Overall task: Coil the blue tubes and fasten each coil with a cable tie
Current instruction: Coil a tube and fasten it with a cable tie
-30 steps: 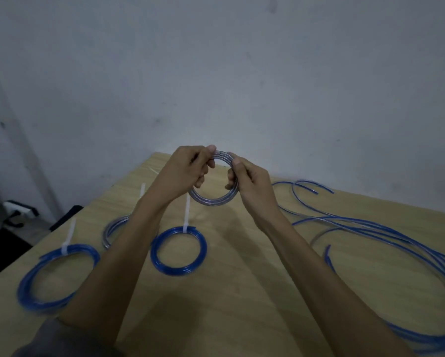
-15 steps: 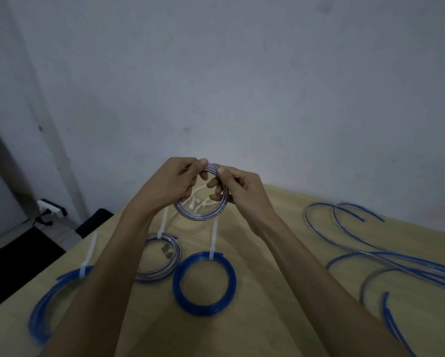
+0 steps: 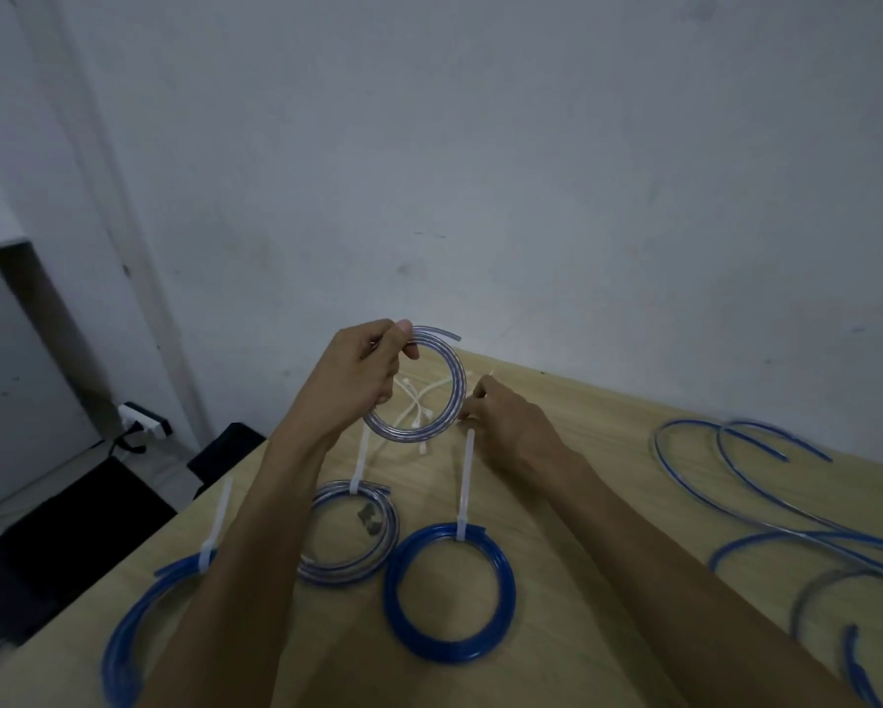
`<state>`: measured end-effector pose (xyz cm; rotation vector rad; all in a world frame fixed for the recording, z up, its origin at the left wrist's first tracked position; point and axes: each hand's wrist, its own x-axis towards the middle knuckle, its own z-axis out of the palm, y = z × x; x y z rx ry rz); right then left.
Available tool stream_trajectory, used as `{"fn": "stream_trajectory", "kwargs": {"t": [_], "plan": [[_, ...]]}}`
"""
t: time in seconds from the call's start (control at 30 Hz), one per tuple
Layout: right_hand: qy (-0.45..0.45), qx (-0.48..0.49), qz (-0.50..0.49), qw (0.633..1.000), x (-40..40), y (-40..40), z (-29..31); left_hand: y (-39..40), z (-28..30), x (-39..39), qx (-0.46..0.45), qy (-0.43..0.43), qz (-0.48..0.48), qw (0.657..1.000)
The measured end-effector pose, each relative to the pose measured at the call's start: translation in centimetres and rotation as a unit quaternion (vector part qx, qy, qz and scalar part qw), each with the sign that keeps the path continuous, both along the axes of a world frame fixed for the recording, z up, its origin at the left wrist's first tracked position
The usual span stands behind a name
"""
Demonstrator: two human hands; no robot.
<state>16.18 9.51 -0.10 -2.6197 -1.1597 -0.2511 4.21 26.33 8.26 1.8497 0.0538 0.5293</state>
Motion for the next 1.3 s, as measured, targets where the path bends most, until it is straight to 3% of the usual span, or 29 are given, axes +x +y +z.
{"fn": "stream_trajectory", "kwargs": {"t": [0.23, 0.37, 0.5, 0.67, 0.8, 0.97, 1.3], "plan": [[-0.074, -0.022, 0.021, 0.997, -0.4, -2.1, 0.7, -1.5, -0.3, 0.4, -0.065, -0.012, -0.03, 0.997], [0.0, 0.136, -0.037, 0.99, -1.8, -5.8, 2.7, -3.1, -0.6, 1.0, -0.101, -0.031, -0.032, 0.994], [0.082, 0.343, -0.047, 0.934, -4.7, -10.2, 5.7, -5.6, -1.3, 1.5, -0.105, -0.017, -0.037, 0.994], [0.133, 0.484, -0.022, 0.864, -10.0, -14.3, 9.9, -11.7, -2.8, 2.0, -0.113, 0.001, -0.012, 0.993], [0.169, 0.53, 0.008, 0.831, -13.3, -16.0, 10.5, -15.8, -3.4, 2.1, -0.2, 0.016, -0.008, 0.98], [0.16, 0.555, 0.016, 0.816, -15.6, -17.0, 9.0, -18.5, -3.2, 1.8, -0.285, 0.006, 0.018, 0.958], [0.179, 0.566, -0.005, 0.804, -14.6, -16.5, 6.9, -21.6, -2.5, 0.6, -0.269, 0.003, -0.022, 0.963]]}}
